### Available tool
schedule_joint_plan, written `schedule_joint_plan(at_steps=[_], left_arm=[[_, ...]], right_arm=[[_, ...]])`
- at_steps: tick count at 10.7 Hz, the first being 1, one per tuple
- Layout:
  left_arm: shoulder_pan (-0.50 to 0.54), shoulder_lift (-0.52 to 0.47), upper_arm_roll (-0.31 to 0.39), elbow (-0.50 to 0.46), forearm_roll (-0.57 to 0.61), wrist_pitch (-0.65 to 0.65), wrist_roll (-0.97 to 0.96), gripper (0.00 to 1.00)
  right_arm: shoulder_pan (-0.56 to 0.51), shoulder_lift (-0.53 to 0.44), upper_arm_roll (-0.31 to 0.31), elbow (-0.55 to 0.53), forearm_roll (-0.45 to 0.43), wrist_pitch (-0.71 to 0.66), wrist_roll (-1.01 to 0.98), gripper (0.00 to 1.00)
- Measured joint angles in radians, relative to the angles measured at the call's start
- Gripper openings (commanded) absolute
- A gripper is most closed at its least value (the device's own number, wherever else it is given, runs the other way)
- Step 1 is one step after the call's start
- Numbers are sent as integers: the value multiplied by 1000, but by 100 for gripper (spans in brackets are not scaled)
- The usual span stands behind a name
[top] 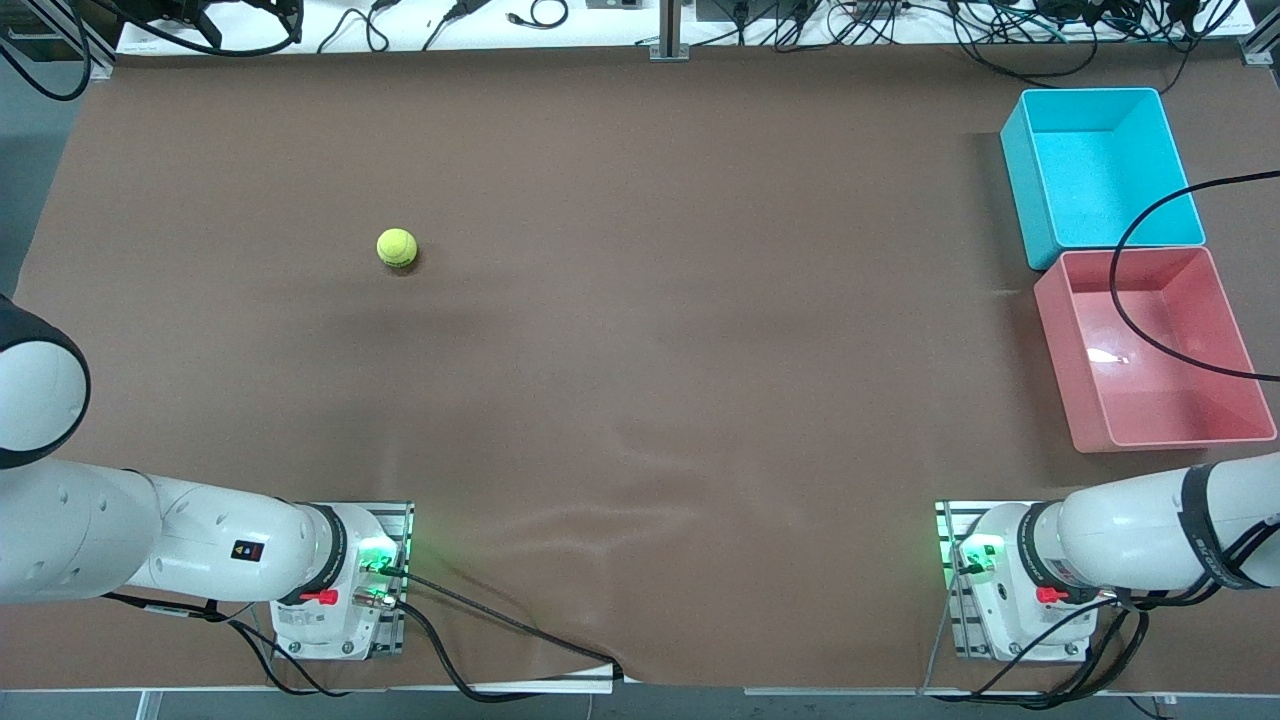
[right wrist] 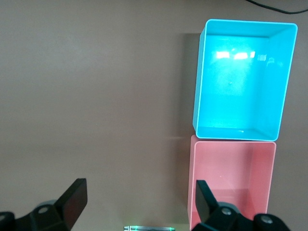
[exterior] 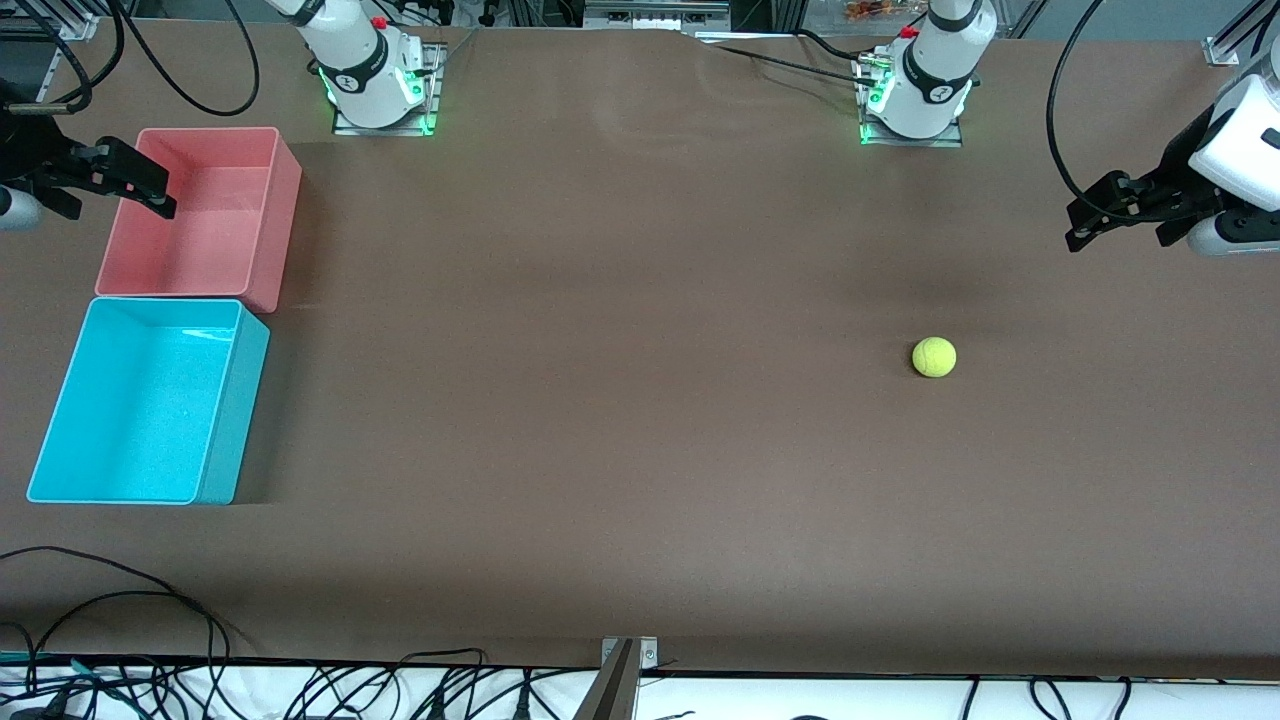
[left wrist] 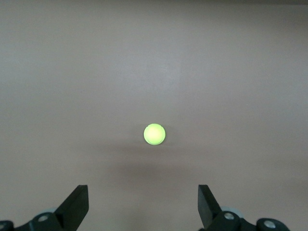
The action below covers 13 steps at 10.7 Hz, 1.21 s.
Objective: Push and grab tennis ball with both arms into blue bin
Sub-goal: 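Move the left gripper toward the yellow tennis ball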
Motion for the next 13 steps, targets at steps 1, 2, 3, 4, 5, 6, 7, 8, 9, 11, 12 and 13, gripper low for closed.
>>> schedule_joint_plan(at_steps=[1, 2, 3, 4, 5, 6, 7, 8, 9, 11, 12, 13], left_arm=[[0, 0, 0, 0, 0, 0, 0, 100], [-1, 0, -1, 0, 0, 0, 0, 100], [-3, 0, -2, 0, 0, 0, 0, 100], [-4, 1, -3, 0, 0, 0, 0, 100], [-5, 9, -4, 0, 0, -3, 0, 100], [-4, 21, -4, 0, 1, -4, 0, 100], [-2, 32, -4, -5, 1, -5, 0, 100], [0, 40, -3, -19, 1, -6, 0, 100], [2, 49, -3, -41, 4, -5, 0, 100], [4, 62, -2, -86, 5, 28, 0, 100], [4, 63, -2, -99, 6, 51, 0, 100], [4, 63, -2, -119, 6, 89, 0, 100]], right_arm=[[-7, 0, -1, -1, 4, 4, 1, 100], [-23, -1, -2, -11, 19, 13, 3, 100], [-43, -1, -3, -26, 32, 27, 2, 100], [-56, -1, -3, -39, 39, 34, 2, 100], [-61, -1, -3, -51, 39, 41, -1, 100], [-61, -2, -2, -61, 39, 52, -1, 100], [-61, -7, -1, -70, 39, 65, -1, 100], [-61, -12, -1, -75, 29, 72, -1, 100], [-61, -15, -1, -77, 20, 76, -2, 100], [-61, -16, -1, -77, 4, 80, -4, 100], [-61, -16, -2, -78, -1, 89, -23, 100], [-62, -16, -3, -79, -1, 96, -34, 100]])
